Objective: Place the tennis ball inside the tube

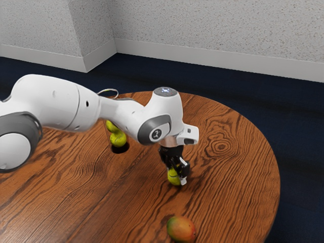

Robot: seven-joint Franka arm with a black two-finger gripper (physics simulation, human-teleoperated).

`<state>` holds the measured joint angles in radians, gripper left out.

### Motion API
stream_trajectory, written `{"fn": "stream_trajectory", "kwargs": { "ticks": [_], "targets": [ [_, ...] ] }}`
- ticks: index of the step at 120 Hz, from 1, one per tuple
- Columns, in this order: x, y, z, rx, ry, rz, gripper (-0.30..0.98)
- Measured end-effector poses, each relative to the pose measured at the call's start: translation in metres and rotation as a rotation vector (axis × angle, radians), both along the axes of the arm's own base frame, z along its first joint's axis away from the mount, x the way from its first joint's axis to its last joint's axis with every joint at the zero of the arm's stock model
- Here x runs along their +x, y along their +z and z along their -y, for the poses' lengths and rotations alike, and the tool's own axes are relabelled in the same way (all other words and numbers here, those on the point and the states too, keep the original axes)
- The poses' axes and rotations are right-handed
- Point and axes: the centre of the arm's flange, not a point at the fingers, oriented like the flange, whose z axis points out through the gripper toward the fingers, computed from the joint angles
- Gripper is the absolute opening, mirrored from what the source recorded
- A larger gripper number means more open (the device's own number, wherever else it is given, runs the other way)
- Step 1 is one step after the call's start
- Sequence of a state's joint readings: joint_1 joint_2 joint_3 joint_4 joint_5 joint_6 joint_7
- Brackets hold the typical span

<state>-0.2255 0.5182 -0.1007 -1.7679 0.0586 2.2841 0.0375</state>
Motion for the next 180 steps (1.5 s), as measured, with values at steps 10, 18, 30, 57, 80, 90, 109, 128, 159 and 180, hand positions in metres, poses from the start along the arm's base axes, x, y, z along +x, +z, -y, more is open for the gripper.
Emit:
{"fn": "stream_trajectory", "kwargs": {
  "ticks": [10,18,30,57,80,90,109,128,159,180],
  "targets": [
    [0.000,0.011,0.000,0.008,0.009,0.013,0.01],
    [0.001,0.028,-0.002,0.014,0.020,0.030,-0.05],
    [0.002,0.053,-0.006,0.023,0.040,0.059,-0.12],
    [0.009,0.106,-0.030,0.035,0.121,0.096,-0.12],
    [0.026,0.166,-0.071,0.059,0.197,0.110,-0.11],
    [0.031,0.182,-0.087,0.074,0.217,0.099,-0.04],
    [0.036,0.210,-0.123,0.090,0.254,0.078,0.16],
    [0.033,0.247,-0.153,0.099,0.272,0.078,0.31],
    [0.031,0.285,-0.215,0.115,0.312,0.081,0.38],
    [0.030,0.279,-0.256,0.124,0.335,0.050,0.40]
  ]
}}
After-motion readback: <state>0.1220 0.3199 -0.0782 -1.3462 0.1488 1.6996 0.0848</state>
